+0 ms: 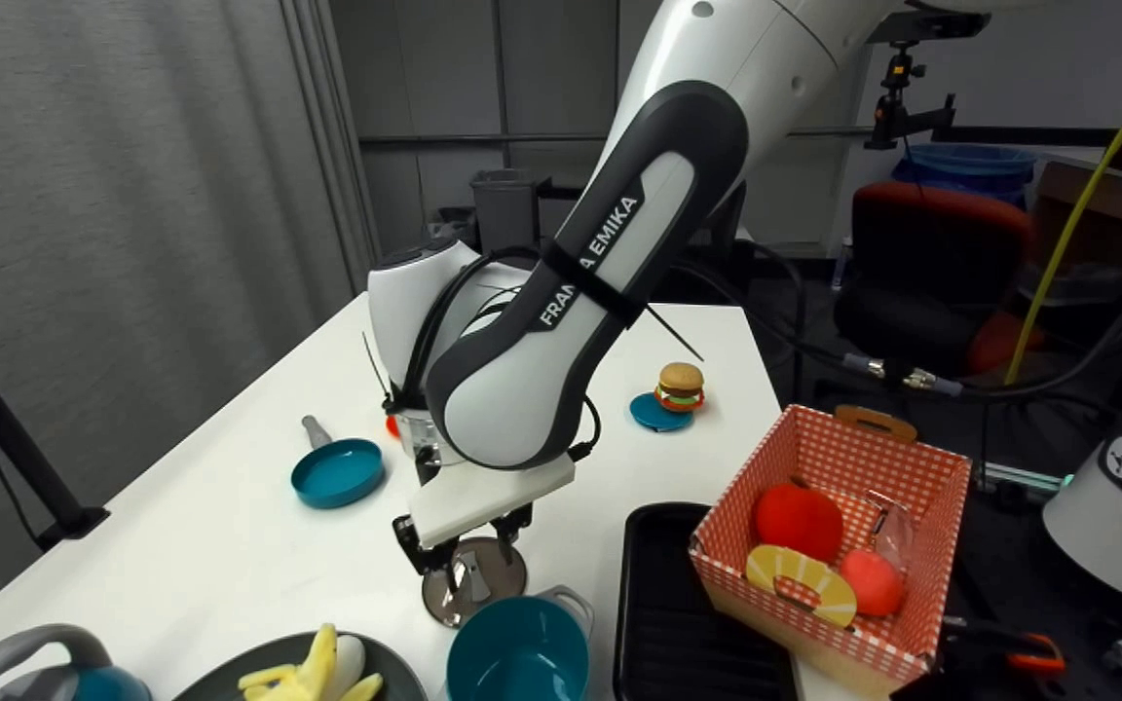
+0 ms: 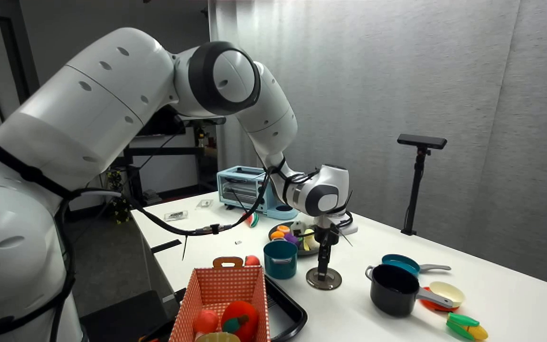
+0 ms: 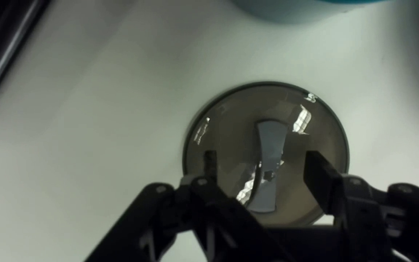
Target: Put the lid on top of the blue pot
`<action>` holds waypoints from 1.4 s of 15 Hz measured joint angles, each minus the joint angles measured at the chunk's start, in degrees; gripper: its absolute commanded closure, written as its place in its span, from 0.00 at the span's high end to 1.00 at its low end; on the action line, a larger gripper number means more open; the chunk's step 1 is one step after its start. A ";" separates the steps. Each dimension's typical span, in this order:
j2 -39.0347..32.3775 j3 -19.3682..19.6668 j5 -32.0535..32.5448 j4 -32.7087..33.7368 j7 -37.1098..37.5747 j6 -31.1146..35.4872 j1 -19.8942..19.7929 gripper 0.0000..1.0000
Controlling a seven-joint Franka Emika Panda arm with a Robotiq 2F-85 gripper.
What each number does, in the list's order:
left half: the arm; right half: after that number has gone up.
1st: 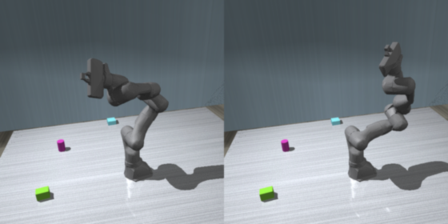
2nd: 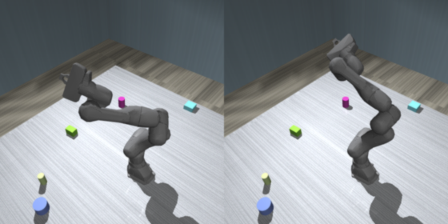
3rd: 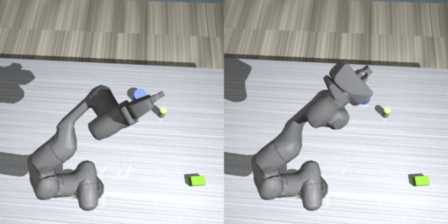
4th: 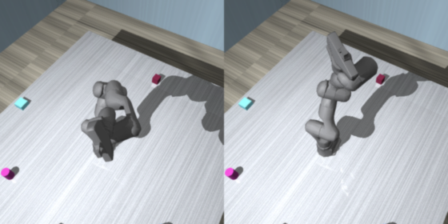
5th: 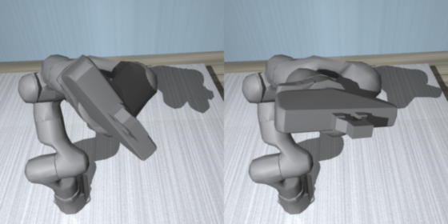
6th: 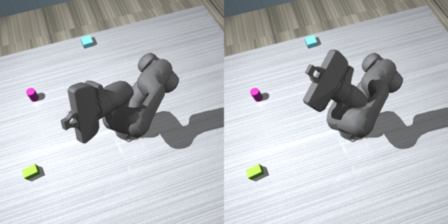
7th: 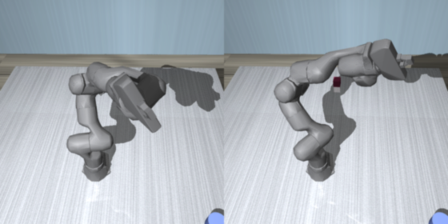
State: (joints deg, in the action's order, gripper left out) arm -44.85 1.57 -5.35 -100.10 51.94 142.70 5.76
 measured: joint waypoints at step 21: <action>0.37 0.61 0.00 1.17 -0.10 -1.76 0.60 0.04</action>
State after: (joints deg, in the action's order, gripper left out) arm -44.48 2.18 -5.35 -98.93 51.85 140.94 6.36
